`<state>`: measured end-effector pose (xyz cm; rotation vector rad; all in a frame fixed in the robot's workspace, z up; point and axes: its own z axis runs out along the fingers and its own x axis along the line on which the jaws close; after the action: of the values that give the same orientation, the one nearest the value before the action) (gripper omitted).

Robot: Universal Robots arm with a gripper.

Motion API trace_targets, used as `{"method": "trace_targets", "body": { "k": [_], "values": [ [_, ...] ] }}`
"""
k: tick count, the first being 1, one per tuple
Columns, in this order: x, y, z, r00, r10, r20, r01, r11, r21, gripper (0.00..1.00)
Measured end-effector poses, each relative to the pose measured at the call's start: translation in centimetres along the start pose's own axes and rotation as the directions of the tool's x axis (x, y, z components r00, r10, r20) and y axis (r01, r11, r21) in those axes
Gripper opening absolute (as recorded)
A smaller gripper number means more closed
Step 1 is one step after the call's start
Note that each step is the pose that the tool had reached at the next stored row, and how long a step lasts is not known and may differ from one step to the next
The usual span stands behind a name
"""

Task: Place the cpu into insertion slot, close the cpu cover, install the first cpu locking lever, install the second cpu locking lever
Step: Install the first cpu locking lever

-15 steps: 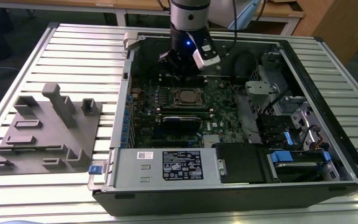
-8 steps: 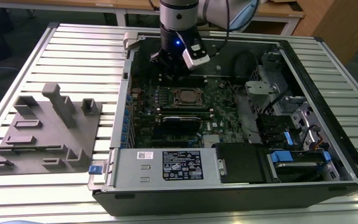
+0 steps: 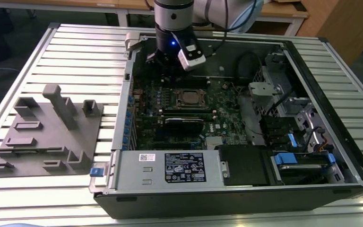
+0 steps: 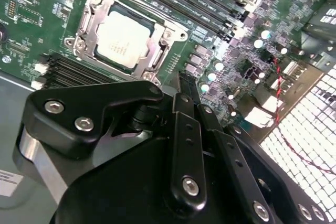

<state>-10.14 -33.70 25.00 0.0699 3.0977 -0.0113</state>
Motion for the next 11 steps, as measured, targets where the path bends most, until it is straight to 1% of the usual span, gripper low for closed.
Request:
{"method": "trace_targets", "body": {
  "k": [2,3,5,6,7,8,11],
  "values": [
    [0.05,0.00,0.00,1.0000,0.000,0.0001,0.000,1.0000,-0.0007,0.10],
    [0.06,-0.01,0.00,1.0000,0.000,0.0002,0.000,1.0000,-0.0073,0.10],
    [0.08,-0.02,0.00,1.0000,0.002,-0.0007,-0.002,0.9993,-0.0369,0.10],
    [0.08,-0.04,0.00,1.0000,0.002,-0.0013,-0.002,0.9984,-0.0558,0.10],
    [0.09,-0.05,-0.01,1.0000,0.003,-0.0018,-0.003,0.9976,-0.0687,0.10],
    [0.10,-0.05,-0.01,1.0000,0.003,-0.0019,-0.003,0.9974,-0.0726,0.10],
    [0.28,-0.06,-0.01,1.0000,0.003,-0.0007,-0.003,0.9973,-0.0733,0.10]
  ]
}}
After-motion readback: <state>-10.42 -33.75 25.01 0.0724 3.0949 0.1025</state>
